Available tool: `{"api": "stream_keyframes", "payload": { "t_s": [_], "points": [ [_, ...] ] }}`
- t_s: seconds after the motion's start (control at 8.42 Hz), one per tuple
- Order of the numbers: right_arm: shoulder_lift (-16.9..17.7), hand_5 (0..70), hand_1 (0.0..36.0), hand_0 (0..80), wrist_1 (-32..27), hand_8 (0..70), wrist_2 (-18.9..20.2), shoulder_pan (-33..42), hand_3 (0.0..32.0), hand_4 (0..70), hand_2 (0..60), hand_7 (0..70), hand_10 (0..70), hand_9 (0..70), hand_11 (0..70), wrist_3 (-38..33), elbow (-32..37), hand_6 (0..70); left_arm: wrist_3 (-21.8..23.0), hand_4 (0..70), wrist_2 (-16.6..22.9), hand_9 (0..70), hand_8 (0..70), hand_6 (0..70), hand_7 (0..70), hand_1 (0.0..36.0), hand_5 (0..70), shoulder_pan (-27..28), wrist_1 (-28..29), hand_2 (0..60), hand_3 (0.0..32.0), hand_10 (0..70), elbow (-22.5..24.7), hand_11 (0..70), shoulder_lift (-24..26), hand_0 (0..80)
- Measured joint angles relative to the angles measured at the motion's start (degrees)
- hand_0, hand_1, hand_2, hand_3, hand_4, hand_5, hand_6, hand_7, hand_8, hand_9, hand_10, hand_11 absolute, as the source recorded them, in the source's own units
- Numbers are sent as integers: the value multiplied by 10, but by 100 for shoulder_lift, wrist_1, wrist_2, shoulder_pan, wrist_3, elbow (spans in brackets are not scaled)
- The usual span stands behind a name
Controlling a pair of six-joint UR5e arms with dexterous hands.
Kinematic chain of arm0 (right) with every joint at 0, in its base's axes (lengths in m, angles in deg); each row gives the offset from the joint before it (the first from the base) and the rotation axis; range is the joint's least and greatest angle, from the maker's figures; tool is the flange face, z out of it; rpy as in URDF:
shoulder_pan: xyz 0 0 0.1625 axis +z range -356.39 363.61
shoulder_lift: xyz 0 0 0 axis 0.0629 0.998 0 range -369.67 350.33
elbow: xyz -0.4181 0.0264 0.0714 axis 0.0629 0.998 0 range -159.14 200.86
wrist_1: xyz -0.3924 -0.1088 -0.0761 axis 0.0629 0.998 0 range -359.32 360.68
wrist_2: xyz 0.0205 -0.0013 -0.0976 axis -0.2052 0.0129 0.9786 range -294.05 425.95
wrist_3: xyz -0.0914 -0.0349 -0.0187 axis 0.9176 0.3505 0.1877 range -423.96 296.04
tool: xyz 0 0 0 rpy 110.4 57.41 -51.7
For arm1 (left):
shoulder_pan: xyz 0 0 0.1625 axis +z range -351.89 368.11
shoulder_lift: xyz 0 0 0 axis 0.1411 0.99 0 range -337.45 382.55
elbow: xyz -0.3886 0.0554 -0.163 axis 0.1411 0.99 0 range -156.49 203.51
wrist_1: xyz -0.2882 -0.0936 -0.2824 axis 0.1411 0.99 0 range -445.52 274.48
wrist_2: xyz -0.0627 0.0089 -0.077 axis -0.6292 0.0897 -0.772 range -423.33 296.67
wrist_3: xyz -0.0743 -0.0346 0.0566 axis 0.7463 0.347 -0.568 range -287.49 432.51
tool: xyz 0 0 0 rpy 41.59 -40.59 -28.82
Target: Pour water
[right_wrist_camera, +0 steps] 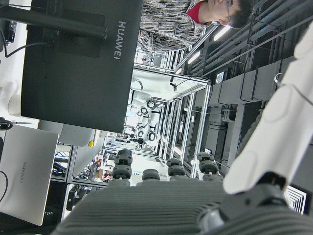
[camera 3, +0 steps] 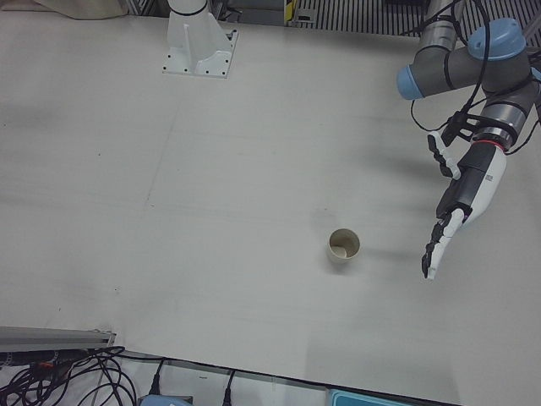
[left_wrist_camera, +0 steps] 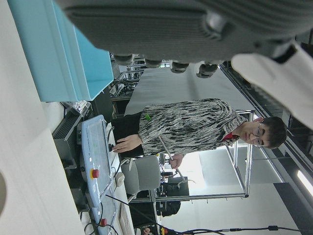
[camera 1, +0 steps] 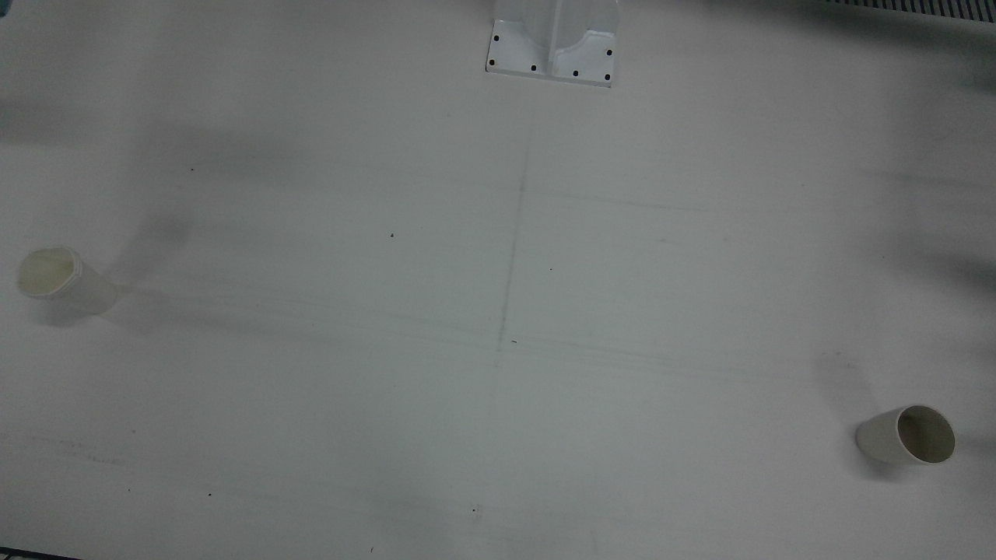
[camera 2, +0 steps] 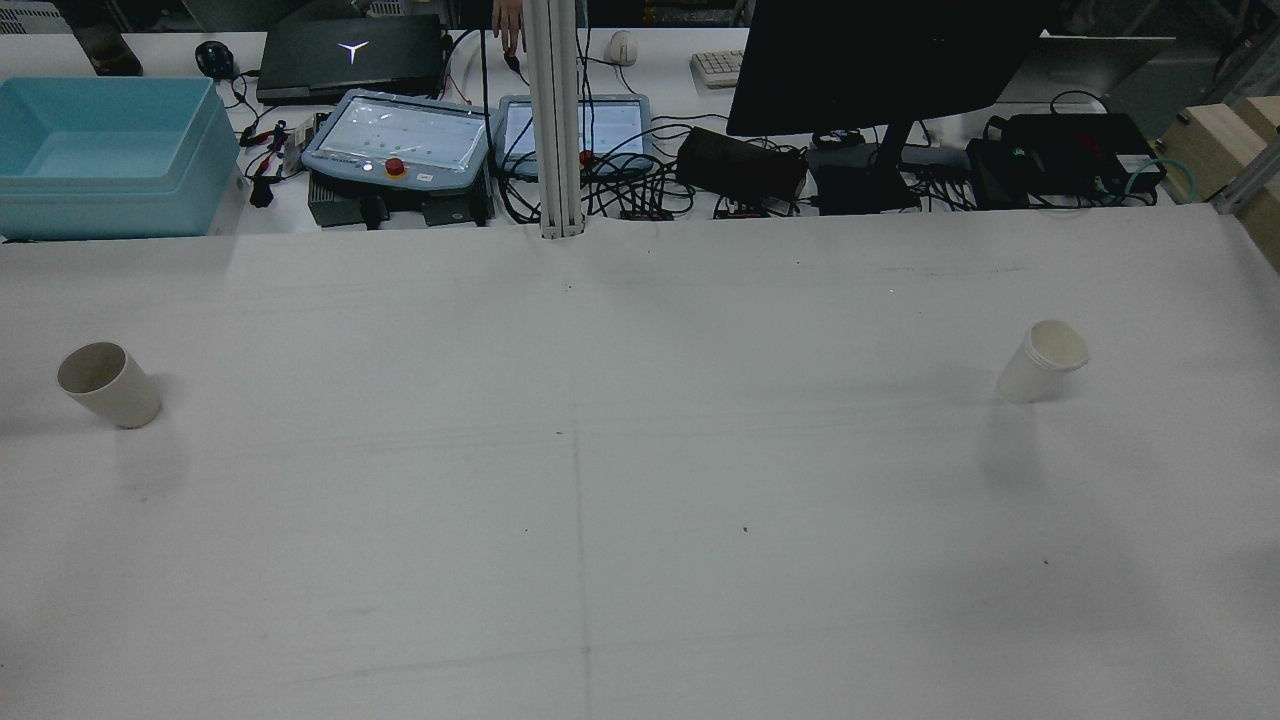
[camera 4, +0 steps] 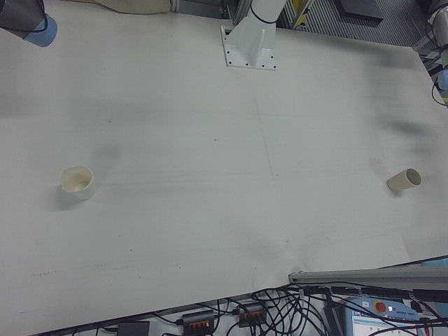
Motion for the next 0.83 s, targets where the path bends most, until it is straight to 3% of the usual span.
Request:
{"api": "stream_keyframes", "payload": {
  "t_s": [0.24, 0.48, 0.83],
  "points": [
    [0, 48, 106, 473, 0, 12, 9, -2, 46, 62, 0, 92, 67, 4, 109, -3, -4, 48, -20, 86, -24, 0, 0, 0, 29, 0, 0, -1, 50, 0, 74, 0, -2, 0, -47, 196],
    [5, 50, 111, 477, 6, 12, 15, -8, 46, 67, 0, 104, 63, 7, 103, -4, -3, 50, -200, 83, -27, 0, 0, 0, 27, 0, 0, 9, 207, 0, 84, 0, -2, 0, -167, 226],
    [-2, 49, 110, 477, 12, 11, 19, -80, 48, 65, 0, 102, 65, 6, 106, -6, -9, 49, -1122, 72, -34, 0, 0, 0, 22, 0, 0, 269, 574, 0, 94, 0, -151, 0, -248, 238]
  ]
}}
